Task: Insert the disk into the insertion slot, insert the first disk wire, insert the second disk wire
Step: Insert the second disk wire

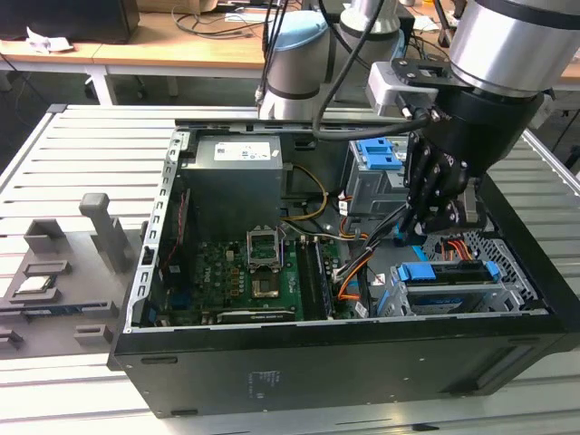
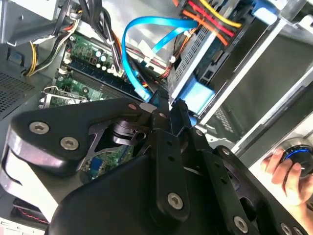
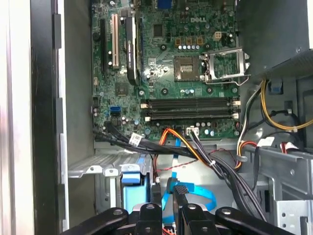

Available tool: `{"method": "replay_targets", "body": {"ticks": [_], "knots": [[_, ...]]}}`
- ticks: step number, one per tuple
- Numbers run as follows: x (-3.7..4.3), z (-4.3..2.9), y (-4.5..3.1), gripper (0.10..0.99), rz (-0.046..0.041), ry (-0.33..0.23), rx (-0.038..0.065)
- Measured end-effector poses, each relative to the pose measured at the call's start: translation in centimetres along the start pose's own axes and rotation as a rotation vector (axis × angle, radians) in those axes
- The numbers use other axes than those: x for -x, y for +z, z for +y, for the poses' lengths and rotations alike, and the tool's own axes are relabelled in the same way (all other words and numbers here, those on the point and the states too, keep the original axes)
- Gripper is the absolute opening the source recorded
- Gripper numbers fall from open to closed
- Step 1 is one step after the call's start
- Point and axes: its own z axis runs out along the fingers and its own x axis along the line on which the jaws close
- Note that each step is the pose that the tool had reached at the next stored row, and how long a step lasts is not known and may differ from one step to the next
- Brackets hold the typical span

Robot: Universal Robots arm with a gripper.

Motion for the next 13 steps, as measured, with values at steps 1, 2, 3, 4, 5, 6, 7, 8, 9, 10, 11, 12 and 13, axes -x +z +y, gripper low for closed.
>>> {"method": "replay_targets", "body": {"ticks": [1, 2, 3, 4, 5, 6, 7, 8, 9, 10, 11, 12, 13], "knots": [[0.08, 0.03, 0.06, 0.243, 0.0000, 0.000, 0.000], [0.24, 0.03, 0.15, 0.243, -0.0001, -0.001, 0.000], [0.40, 0.04, 0.18, 0.243, 0.0000, -0.002, 0.000], [0.64, 0.06, 0.20, 0.243, 0.0000, -0.003, 0.000], [0.86, 0.11, 0.25, 0.243, 0.0002, -0.003, 0.000], [0.87, 0.39, 0.38, 0.243, -0.0002, -0.003, 0.000], [0.86, 0.60, 0.45, 0.243, 0.0001, -0.004, 0.000], [0.86, 0.72, 0.50, 0.243, 0.0002, -0.005, 0.000], [0.86, 0.82, 0.55, 0.243, 0.0002, -0.006, 0.000], [0.85, 0.95, 0.62, 0.243, 0.0004, -0.008, 0.000], [0.85, 0.95, 0.63, 0.243, 0.0006, -0.010, 0.000], [0.85, 0.95, 0.63, 0.243, 0.0008, -0.010, 0.000], [0.85, 0.95, 0.64, 0.243, 0.0007, -0.010, 0.000]]}}
